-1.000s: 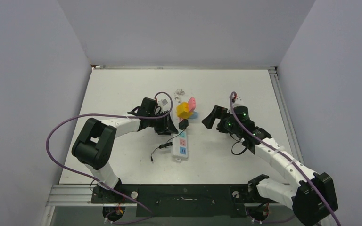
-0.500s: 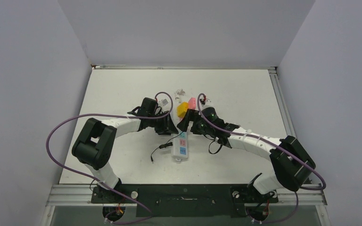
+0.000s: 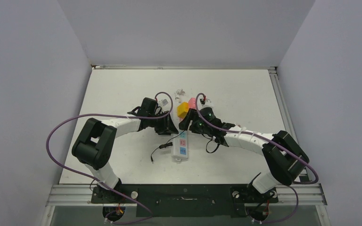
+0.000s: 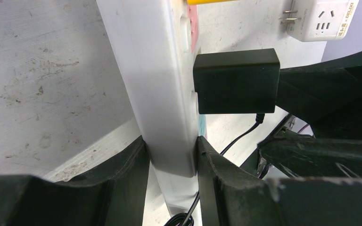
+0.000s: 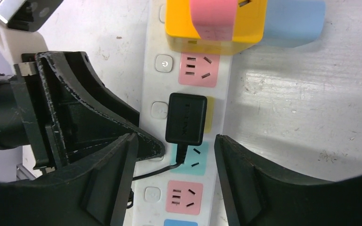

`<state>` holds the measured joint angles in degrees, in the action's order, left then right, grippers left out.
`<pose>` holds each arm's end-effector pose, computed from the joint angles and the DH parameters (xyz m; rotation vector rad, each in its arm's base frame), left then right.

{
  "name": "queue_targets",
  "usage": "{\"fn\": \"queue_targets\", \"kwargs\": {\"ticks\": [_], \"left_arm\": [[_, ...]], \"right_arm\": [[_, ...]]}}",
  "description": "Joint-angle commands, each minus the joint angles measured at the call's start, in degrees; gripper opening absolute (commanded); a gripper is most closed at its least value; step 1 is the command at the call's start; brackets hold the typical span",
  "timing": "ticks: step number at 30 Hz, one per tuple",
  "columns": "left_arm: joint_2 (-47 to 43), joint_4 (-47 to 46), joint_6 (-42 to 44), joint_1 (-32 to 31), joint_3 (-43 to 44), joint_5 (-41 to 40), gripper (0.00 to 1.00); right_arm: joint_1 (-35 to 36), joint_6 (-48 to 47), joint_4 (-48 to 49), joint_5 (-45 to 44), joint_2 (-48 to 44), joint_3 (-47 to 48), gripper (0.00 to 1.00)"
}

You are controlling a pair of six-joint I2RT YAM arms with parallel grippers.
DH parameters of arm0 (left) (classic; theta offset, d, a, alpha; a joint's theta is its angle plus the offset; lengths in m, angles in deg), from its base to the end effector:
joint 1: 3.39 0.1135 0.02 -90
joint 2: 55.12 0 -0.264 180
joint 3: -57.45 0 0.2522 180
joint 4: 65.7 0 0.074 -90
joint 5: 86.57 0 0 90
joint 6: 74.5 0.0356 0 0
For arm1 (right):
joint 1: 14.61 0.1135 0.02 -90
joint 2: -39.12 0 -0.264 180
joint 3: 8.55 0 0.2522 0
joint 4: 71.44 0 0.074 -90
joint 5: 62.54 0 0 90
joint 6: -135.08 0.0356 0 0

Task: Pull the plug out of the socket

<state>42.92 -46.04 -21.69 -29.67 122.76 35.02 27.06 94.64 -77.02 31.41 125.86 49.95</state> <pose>0.2901 -0.1640 0.1559 0.0022 2.6614 -1.1118 0.2360 0.2134 0.1968 0.1176 2.3292 0.9457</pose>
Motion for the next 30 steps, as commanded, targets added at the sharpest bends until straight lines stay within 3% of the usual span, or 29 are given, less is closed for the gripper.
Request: {"fn": "queue_targets", "kwargs": {"ticks": [1,12,18,30], "left_arm": [[-1.0,1.5,2.4,-0.8,1.4,-0.7,0.0],[-0.9,1.3,2.6,-0.8,1.2,-0.9,0.0],[-1.6,1.0,2.5,-0.8,0.7,-1.4,0.0],[-0.9,0.4,1.7,-0.8,0.7,-0.1,0.0]], "right_arm": [[0.0,0.1,3.5,-2.0,1.2,2.6,0.59],[0.0,-1.5,1.6,-3.8,3.6,5.1,0.53],[0.0,-2.2,-3.1,-6.3,4.1,7.2,0.42],[-1.8,-1.2,1.2,-3.1,1.9,2.9,0.24]]}}
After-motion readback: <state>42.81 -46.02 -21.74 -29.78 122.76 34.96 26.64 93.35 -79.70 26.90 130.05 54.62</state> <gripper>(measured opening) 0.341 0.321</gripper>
